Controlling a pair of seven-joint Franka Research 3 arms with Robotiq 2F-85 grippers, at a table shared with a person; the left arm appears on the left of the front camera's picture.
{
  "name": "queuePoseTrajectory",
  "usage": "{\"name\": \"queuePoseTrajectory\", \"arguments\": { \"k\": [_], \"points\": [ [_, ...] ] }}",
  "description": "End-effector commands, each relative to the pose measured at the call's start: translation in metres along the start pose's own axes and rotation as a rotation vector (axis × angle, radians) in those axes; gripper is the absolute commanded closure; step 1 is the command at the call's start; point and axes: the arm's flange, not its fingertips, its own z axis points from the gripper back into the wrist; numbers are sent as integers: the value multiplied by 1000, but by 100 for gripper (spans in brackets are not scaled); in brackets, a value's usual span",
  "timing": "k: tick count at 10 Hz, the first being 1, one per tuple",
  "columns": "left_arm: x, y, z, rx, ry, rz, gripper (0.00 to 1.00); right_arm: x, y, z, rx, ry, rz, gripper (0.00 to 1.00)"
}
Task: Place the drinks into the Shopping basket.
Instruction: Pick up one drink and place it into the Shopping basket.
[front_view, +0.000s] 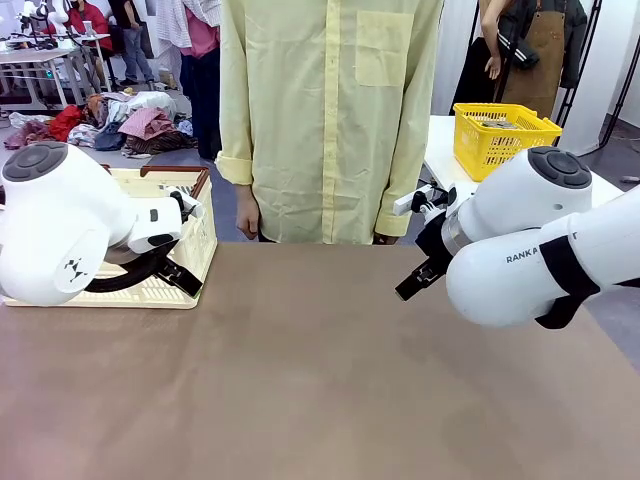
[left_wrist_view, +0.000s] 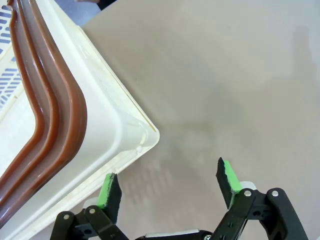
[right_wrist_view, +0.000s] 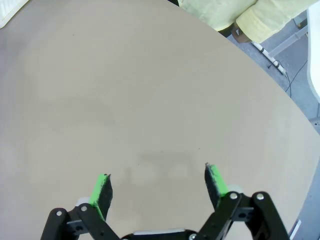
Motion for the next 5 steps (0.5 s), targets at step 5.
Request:
{"name": "queuePoseTrajectory", "arguments": {
  "k": [5],
  "points": [
    [0, 0, 0, 0, -1, 0, 0, 0, 0, 0, 0, 0, -1, 0]
  ]
}}
